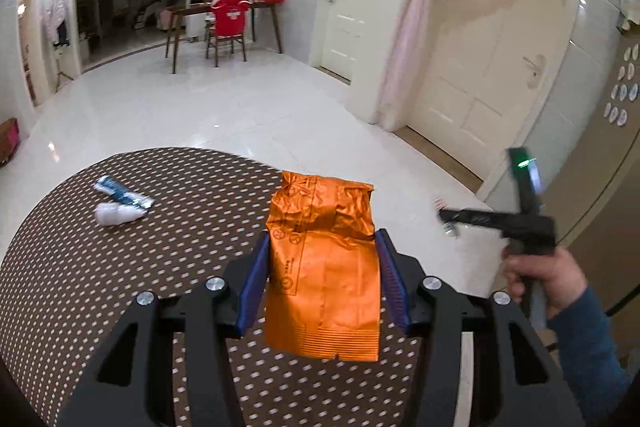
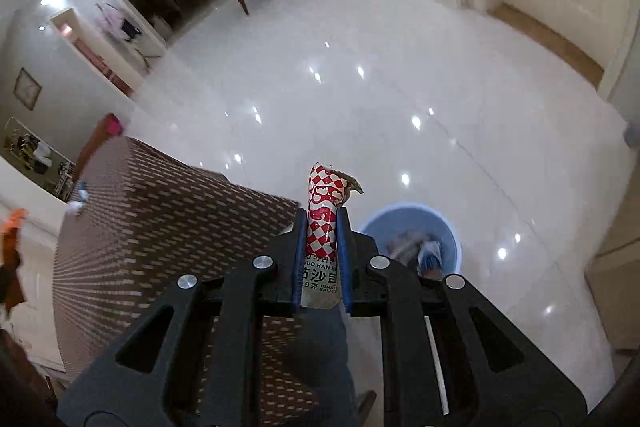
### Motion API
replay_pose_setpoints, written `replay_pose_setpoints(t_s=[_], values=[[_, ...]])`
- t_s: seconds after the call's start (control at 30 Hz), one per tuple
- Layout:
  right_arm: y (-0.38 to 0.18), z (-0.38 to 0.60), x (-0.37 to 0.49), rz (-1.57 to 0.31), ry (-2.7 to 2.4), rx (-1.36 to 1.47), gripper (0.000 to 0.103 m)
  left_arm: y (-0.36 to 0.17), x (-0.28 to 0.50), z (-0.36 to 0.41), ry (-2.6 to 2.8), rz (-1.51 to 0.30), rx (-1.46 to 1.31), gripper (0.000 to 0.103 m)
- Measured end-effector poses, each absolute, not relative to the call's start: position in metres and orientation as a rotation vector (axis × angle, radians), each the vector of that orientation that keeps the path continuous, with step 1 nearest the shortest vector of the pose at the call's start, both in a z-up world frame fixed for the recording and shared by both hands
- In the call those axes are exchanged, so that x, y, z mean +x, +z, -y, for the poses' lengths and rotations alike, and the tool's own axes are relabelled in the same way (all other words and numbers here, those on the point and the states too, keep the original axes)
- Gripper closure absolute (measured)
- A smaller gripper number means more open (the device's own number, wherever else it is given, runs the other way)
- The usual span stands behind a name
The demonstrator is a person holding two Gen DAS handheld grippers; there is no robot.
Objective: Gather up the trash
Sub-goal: 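Carry the orange bag and red-white candy tube to the blue bucket and release both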
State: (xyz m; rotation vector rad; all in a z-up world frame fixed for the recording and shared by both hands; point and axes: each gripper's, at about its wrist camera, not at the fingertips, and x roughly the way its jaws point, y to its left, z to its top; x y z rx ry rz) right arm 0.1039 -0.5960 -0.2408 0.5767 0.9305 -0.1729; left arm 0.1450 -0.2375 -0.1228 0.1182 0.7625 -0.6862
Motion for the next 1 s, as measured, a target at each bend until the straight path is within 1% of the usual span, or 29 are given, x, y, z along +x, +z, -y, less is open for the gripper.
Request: replay_pose_setpoints(t_s=[0.07,0.1,0.13,0.17,0.2,0.27,0.3,0.33,0.43,0.53,0.6,0.83,1.0], values=[[-0.256,0.602,0.107,-0.959,-0.178,0.593,0.085,-0.123,0.145,0.248,-0.704,-0.768,0.124,0.052],[-0.266,0.606,0.109,-0.978,-0.184,0.609,0.080,-0.124,0.146,0.253,-0.710,-0.769,0.129,0.052],[-0.271,0.610,0.109,-0.981,-0.192,0.620,0.064,-0.125,0.147,0.259,-0.718,-0.770,0.135,0.052],[-0.274,0.614,0.107,-0.983,-0.202,0.631,0.051,-0.125,0.147,0.265,-0.725,-0.773,0.138,0.052],[-0.276,0.619,0.104,-0.976,-0.219,0.647,0.034,-0.125,0.148,0.271,-0.734,-0.775,0.138,0.052],[-0.272,0.625,0.096,-0.945,-0.221,0.670,0.033,-0.128,0.150,0.281,-0.749,-0.781,0.142,0.052],[-0.270,0.627,0.094,-0.937,-0.221,0.675,0.029,-0.130,0.151,0.287,-0.760,-0.788,0.143,0.052],[-0.265,0.630,0.089,-0.921,-0.229,0.675,0.023,-0.132,0.152,0.294,-0.772,-0.796,0.148,0.052],[-0.246,0.636,0.076,-0.865,-0.253,0.675,0.013,-0.139,0.152,0.316,-0.812,-0.814,0.166,0.052],[-0.225,0.642,0.063,-0.803,-0.276,0.682,0.008,-0.146,0.156,0.340,-0.854,-0.837,0.172,0.052],[-0.209,0.646,0.057,-0.762,-0.282,0.685,0.007,-0.152,0.159,0.354,-0.877,-0.858,0.177,0.052],[-0.164,0.654,0.031,-0.636,-0.295,0.674,0.006,-0.178,0.169,0.407,-0.934,-0.928,0.222,0.052],[-0.160,0.660,0.026,-0.613,-0.306,0.675,0.006,-0.199,0.178,0.439,-0.957,-0.970,0.260,0.050]])
